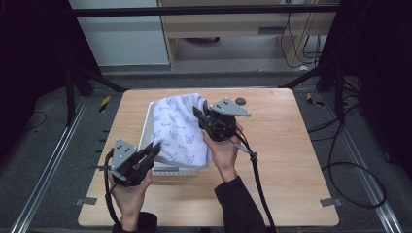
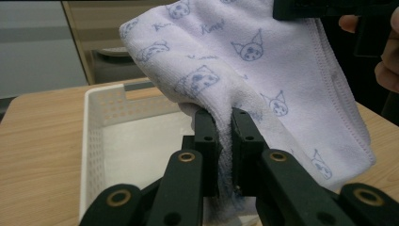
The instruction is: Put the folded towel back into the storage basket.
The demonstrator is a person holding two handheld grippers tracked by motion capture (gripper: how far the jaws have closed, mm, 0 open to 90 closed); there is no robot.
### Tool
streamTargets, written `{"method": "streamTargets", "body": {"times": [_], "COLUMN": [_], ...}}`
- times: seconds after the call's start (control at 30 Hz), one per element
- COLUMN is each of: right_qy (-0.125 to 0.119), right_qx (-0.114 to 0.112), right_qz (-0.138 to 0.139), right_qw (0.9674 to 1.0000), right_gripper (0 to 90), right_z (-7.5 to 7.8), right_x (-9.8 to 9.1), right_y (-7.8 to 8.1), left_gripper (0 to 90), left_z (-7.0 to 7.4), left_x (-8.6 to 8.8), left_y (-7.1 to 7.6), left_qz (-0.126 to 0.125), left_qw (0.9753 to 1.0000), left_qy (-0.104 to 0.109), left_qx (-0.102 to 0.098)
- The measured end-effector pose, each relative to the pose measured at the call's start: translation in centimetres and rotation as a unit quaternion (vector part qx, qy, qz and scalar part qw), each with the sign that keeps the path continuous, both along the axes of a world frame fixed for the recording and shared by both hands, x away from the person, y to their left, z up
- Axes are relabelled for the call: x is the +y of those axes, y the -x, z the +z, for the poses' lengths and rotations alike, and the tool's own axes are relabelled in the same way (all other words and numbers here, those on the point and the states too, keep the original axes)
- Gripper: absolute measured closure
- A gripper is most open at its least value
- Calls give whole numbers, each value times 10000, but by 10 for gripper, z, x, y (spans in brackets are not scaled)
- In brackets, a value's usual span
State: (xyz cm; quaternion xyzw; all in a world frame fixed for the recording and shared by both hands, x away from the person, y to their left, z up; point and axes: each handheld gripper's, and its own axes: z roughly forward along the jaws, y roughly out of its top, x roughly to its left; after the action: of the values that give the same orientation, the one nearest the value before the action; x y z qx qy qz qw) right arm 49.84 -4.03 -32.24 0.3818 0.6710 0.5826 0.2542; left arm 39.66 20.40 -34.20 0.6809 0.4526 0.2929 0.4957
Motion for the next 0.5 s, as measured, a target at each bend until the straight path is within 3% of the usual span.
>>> {"method": "streamTargets", "body": {"times": [0.17, 0.5], "right_qy": [14, -16], "right_qx": [-1, 67], "right_qz": [39, 153], "right_qw": [10000, 9999], "right_gripper": [762, 762], "right_z": [-2, -10], "right_x": [9, 27], "right_y": [-5, -19], "left_gripper": [821, 822], "left_z": [-2, -5], "left_x": [5, 20], "left_y": [-3, -10], "left_qz": [101, 275], "left_qw": [9999, 9996], "left_qy": [-77, 29], "left_qx": [12, 63]}}
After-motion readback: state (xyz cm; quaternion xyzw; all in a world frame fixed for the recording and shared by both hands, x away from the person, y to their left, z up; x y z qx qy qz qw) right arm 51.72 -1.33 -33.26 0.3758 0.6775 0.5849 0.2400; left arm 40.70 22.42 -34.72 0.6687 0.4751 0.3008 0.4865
